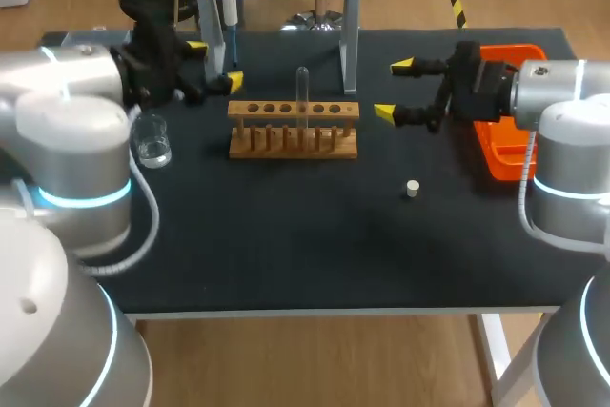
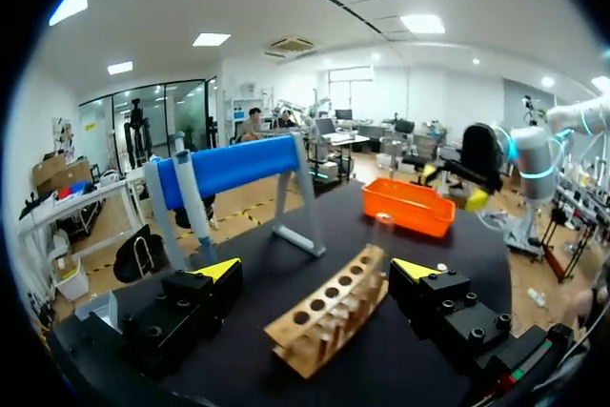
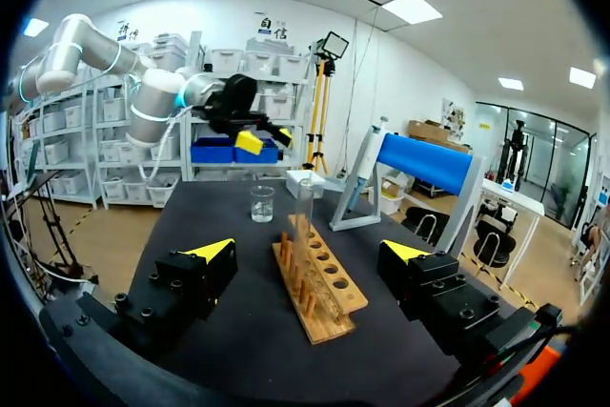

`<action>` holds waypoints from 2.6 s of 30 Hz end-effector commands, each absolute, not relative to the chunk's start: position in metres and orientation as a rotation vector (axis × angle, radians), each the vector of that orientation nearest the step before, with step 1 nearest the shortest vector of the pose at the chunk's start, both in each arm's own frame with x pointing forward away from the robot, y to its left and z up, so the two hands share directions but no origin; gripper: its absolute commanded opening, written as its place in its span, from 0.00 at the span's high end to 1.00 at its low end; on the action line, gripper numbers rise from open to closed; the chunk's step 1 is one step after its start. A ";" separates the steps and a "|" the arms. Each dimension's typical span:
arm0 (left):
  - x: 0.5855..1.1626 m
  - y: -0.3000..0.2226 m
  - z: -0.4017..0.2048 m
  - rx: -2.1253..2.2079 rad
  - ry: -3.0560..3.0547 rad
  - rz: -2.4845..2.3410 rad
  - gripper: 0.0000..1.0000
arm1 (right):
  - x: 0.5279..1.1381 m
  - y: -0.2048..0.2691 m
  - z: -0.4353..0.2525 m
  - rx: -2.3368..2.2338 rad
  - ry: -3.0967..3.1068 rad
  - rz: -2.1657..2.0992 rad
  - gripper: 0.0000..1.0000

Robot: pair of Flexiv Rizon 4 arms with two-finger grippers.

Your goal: Invert the test tube, pick up the pipette, mount the tip to pipette, aspirate from beaker and dispense into the tube, eject the tip, return the pipette, and cap with the stopper.

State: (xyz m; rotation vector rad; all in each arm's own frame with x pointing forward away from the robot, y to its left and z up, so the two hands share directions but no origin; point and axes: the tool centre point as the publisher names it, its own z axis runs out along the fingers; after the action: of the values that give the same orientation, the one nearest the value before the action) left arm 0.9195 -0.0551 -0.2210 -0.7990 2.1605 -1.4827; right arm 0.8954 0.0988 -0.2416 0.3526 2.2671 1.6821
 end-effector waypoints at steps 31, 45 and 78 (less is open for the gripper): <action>0.869 -0.086 -0.248 -0.748 2.133 -1.507 0.00 | 0.918 0.121 -0.241 0.218 2.308 1.750 0.00; 0.869 -0.086 -0.248 -0.748 2.133 -1.507 0.00 | 0.950 0.178 -0.246 -0.079 2.359 1.995 0.00; 0.869 -0.086 -0.248 -0.748 2.133 -1.507 0.00 | 0.942 0.229 -0.269 -0.069 2.295 2.225 0.26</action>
State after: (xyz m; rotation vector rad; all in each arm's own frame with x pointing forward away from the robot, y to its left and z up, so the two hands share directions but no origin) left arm 0.8690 -0.0862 -0.2464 -0.7495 2.1383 -1.5009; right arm 0.9447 0.2253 -0.2669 -0.0772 2.3036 2.2263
